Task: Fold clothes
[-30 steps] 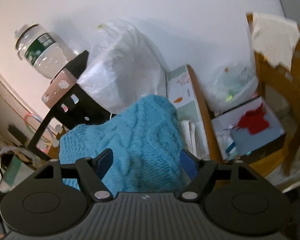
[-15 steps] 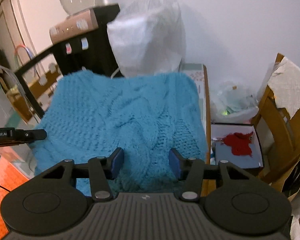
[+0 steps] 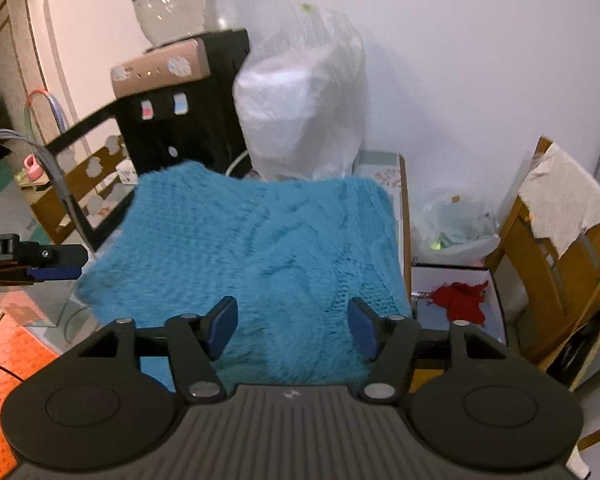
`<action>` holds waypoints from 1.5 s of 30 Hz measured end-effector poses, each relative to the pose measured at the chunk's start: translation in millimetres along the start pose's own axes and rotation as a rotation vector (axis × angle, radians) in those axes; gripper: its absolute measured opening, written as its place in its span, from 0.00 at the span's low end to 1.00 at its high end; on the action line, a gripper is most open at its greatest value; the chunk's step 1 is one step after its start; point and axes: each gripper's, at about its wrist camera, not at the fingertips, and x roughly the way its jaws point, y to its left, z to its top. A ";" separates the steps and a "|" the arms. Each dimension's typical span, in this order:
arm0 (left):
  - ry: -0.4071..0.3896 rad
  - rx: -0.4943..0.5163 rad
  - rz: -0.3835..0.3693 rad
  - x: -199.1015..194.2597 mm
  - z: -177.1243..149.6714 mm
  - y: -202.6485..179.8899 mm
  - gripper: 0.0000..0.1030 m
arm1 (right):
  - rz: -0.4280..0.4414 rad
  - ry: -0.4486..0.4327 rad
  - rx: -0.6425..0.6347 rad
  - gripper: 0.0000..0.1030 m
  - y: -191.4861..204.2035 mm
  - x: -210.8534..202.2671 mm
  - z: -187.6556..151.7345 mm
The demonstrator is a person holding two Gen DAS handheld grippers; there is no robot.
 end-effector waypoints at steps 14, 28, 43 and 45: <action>-0.028 0.189 0.057 -147.8 -50.1 -77.4 1.00 | -0.030 -0.079 -0.010 1.00 62.8 -163.5 -33.0; -0.007 0.354 0.205 -228.8 -129.1 -93.7 1.00 | -0.079 -0.079 0.043 1.00 119.9 -253.7 -130.2; 0.112 0.336 0.382 -241.7 -223.8 -62.6 1.00 | -0.111 -0.022 0.091 1.00 150.5 -276.2 -230.8; 0.127 0.333 0.399 -241.6 -234.8 -58.9 1.00 | -0.114 -0.011 0.095 1.00 154.3 -275.6 -243.3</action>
